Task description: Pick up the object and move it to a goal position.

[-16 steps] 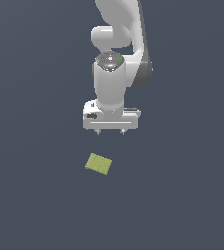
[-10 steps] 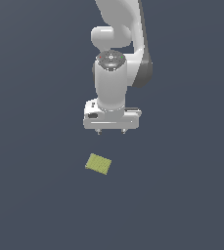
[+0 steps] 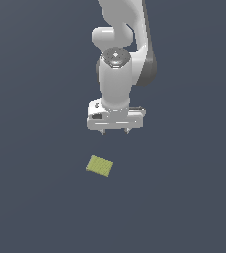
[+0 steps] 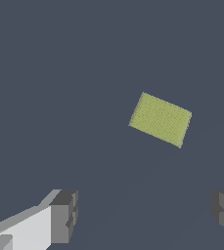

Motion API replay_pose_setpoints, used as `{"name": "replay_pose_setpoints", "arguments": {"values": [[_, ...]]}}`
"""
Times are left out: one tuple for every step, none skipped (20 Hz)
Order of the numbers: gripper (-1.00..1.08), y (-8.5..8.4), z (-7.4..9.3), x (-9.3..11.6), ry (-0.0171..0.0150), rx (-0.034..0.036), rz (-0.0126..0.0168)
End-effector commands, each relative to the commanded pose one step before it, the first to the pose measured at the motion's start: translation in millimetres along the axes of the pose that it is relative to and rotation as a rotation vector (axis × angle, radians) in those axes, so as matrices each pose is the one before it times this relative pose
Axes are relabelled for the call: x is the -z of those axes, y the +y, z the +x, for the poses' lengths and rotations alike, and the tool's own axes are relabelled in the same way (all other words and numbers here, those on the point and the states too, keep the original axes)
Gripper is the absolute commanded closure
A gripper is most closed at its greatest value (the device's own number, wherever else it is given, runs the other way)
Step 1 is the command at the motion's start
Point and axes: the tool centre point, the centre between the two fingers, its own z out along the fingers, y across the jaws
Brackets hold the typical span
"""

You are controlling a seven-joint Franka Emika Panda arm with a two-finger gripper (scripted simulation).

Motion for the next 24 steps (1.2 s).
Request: {"name": "replay_pose_setpoints", "arguments": {"values": [[-0.92, 0.32, 0.01, -0.23, -0.00028, 0.0008, -0.00015], [-0.92, 0.08, 0.16, -0.2, -0.00006, 0.00276, -0.00013], [-0.92, 0.18, 0.26, -0.34, -0.00011, 0.00408, -0.00023], [-0.92, 0.27, 0.35, -0.49, -0.00018, 0.00538, -0.00033], [-0.92, 0.36, 0.44, -0.63, -0.00024, 0.00668, -0.00042], [-0.92, 0.5, 0.52, -0.77, -0.0003, 0.00788, -0.0005], [-0.92, 0.57, 0.6, -0.91, -0.00036, 0.00916, -0.00058], [-0.92, 0.67, 0.67, -1.03, -0.00041, 0.01035, -0.00064], [-0.92, 0.74, 0.73, -1.15, -0.00046, 0.0115, -0.00069], [-0.92, 0.81, 0.79, -1.26, -0.0005, 0.01276, -0.00073], [-0.92, 0.88, 0.85, -1.38, -0.00055, 0.01398, -0.00077], [-0.92, 0.97, 0.9, -1.49, -0.0006, 0.01508, -0.0008], [-0.92, 1.07, 0.95, -1.63, -0.00066, 0.01638, -0.00083], [-0.92, 1.17, 1.0, -1.77, -0.00072, 0.01765, -0.00085], [-0.92, 1.27, 1.04, -1.9, -0.00078, 0.01881, -0.00086], [-0.92, 1.37, 1.07, -2.03, -0.00083, 0.02004, -0.00086], [-0.92, 1.48, 1.09, -2.17, -0.00089, 0.0213, -0.00085], [-0.92, 1.59, 1.12, -2.32, -0.00094, 0.02262, -0.00083], [-0.92, 1.71, 1.13, -2.47, -0.00099, 0.02392, -0.0008], [-0.92, 1.83, 1.13, -2.62, -0.00104, 0.02522, -0.00075], [-0.92, 1.92, 1.1, -2.73, -0.00106, 0.02611, -0.00069], [-0.92, 1.95, 1.04, -2.75, -0.00104, 0.02612, -0.0006], [-0.92, 1.97, 0.97, -2.76, -0.00102, 0.0261, -0.0005], [-0.92, 1.99, 0.89, -2.78, -0.00099, 0.02606, -0.00042]]}}
